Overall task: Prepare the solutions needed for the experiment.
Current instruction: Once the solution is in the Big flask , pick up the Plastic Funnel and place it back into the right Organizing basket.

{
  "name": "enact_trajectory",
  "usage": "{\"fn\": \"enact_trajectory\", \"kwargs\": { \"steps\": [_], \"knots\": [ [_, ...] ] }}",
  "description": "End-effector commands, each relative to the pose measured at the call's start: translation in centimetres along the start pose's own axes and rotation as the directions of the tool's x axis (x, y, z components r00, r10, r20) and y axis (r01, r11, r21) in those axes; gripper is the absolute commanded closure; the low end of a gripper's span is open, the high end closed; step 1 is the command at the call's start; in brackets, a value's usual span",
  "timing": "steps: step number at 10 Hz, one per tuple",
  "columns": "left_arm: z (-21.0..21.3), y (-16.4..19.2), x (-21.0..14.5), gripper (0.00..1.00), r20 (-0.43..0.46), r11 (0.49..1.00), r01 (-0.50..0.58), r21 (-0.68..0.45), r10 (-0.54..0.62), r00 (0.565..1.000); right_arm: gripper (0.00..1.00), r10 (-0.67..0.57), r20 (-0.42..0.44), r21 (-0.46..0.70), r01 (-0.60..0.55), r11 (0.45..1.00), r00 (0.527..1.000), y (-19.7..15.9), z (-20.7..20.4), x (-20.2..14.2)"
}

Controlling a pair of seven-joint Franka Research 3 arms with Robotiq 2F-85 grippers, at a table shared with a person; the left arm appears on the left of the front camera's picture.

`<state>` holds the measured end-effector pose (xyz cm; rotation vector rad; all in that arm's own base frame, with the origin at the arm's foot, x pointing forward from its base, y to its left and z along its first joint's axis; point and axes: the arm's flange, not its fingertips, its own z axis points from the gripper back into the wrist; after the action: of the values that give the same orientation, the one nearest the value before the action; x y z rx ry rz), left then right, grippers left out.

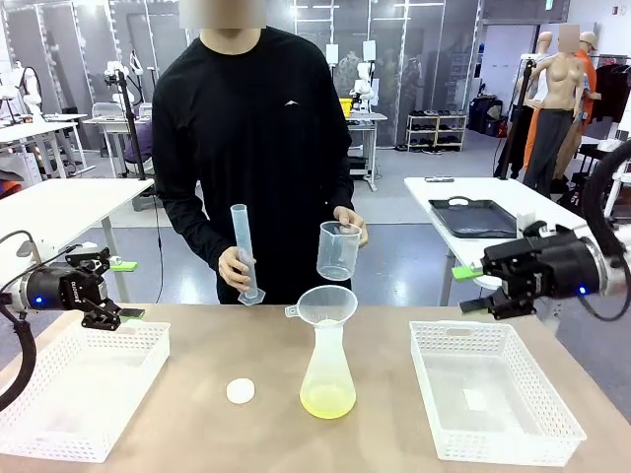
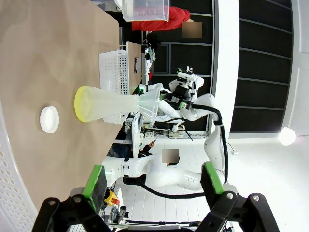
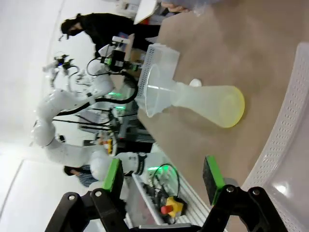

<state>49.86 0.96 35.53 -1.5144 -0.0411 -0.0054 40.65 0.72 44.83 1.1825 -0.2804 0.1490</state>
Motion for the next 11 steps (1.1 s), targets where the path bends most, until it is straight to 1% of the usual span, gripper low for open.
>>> {"fn": "enact_trajectory", "kwargs": {
  "steps": [1, 3, 6, 7, 11],
  "knots": [
    [0.0, -0.2, 0.0, 0.00, -0.010, 1.000, -0.007, -0.006, 0.007, 1.000, 0.16, -0.015, 0.004, -0.140, 0.016, 0.990, 1.000, 3.1, -1.6, 0.5],
    [0.0, -0.2, 0.0, 0.00, -0.010, 1.000, -0.007, -0.006, 0.007, 1.000, 0.16, 0.006, 0.061, -0.278, 0.011, 0.961, 0.998, 5.5, -2.1, 1.3],
    [0.0, -0.2, 0.0, 0.00, -0.010, 1.000, -0.007, -0.006, 0.007, 1.000, 0.16, 0.009, 0.090, -0.313, 0.020, 0.950, 0.996, 5.9, -2.0, 1.4],
    [0.0, -0.2, 0.0, 0.00, -0.010, 1.000, -0.007, -0.006, 0.007, 1.000, 0.16, 0.044, 0.076, -0.270, -0.022, 0.963, 0.996, 5.9, -1.8, 1.5],
    [0.0, -0.2, 0.0, 0.00, -0.010, 1.000, -0.007, -0.006, 0.007, 1.000, 0.16, 0.044, 0.076, -0.270, -0.022, 0.963, 0.996, 5.9, -1.8, 1.5]
  ]
}}
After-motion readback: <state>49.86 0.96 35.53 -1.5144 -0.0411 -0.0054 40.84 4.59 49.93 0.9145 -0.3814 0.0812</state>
